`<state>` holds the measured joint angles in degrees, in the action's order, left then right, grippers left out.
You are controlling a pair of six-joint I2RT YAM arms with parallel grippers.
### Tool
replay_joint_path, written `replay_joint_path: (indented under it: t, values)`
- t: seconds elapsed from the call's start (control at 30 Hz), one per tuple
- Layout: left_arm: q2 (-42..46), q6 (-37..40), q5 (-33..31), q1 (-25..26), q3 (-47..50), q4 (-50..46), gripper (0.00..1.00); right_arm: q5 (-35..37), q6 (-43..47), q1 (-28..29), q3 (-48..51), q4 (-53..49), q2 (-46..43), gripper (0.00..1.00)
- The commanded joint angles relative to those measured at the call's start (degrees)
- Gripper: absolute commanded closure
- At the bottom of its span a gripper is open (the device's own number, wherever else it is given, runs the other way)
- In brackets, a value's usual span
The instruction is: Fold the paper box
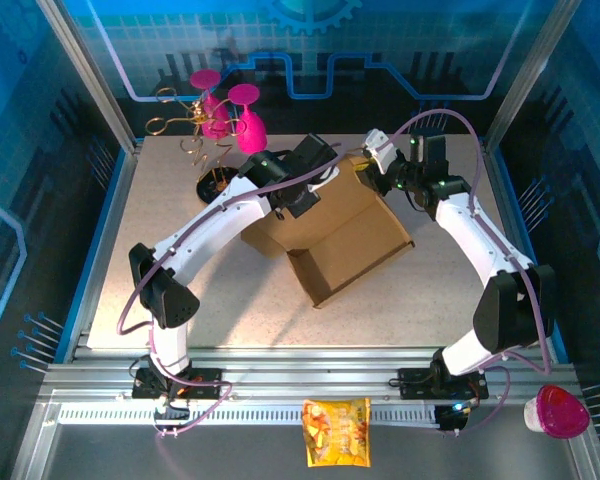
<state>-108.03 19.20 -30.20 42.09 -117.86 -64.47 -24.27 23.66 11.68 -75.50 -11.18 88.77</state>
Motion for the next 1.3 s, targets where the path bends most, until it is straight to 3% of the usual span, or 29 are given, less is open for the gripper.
replay_joint_path:
  t: [0.0, 0.07, 0.13, 0.17, 0.2, 0.23, 0.3, 0.37, 0.47, 0.63, 0.83, 1.0, 1.27]
  values:
    - [2.47, 0.76, -0.09, 0.13, 0.79, 2.02, 1.00, 0.82, 0.34, 1.06, -2.31, -1.45, 1.39, 0.89]
    - [2.52, 0.46, -0.29, 0.16, 0.58, 2.10, 1.00, 1.62, 0.42, 1.23, -2.21, -1.69, 1.19, 1.00]
    - [2.79, -0.44, -0.86, 0.16, 0.44, 2.67, 1.00, 2.89, 0.35, 1.50, -1.13, -0.60, 0.51, 1.00]
    - [3.22, -1.49, -1.34, 0.07, 0.40, 3.17, 0.90, 3.43, 0.10, 1.53, -0.10, 0.53, 0.07, 1.00]
    - [3.99, -3.29, -2.01, -0.08, 0.44, 4.09, 0.70, 3.78, -0.23, 1.44, 1.06, 1.79, -0.49, 1.00]
    - [4.70, -5.48, -1.90, -0.64, 0.51, 4.88, 0.59, 3.69, -0.55, 1.21, 2.14, 3.07, -0.96, 1.00]
    - [7.50, -12.73, 1.71, -3.44, 1.22, 5.43, 0.46, 2.27, -1.59, 0.24, 4.46, 5.61, -2.06, 1.00]
    - [11.05, -20.23, 8.23, -8.38, 3.66, 5.17, 0.42, 0.49, -2.63, -1.18, 6.16, 7.05, -2.93, 1.00]
    - [18.81, -27.91, 17.13, -16.01, 12.95, 7.22, 0.39, -1.78, -2.96, -3.28, 9.00, 8.54, -4.55, 1.00]
    - [30.57, -29.26, 24.15, -22.31, 31.11, 10.94, 0.38, -5.29, -2.92, -6.61, 12.29, 9.85, -6.23, 1.00]
    - [35.94, -34.98, 43.65, -33.09, 49.80, 19.81, 0.38, -8.01, -2.74, -9.20, 13.71, 10.26, -5.98, 1.00]
    - [36.34, -31.69, 50.74, -34.31, 58.88, 30.42, 0.44, -8.42, -3.42, -9.59, 13.81, 10.83, -4.91, 1.00]
    - [37.44, -27.63, 51.65, -33.62, 70.36, 49.18, 0.41, -9.38, -3.73, -9.73, 13.23, 10.83, -3.37, 1.00]
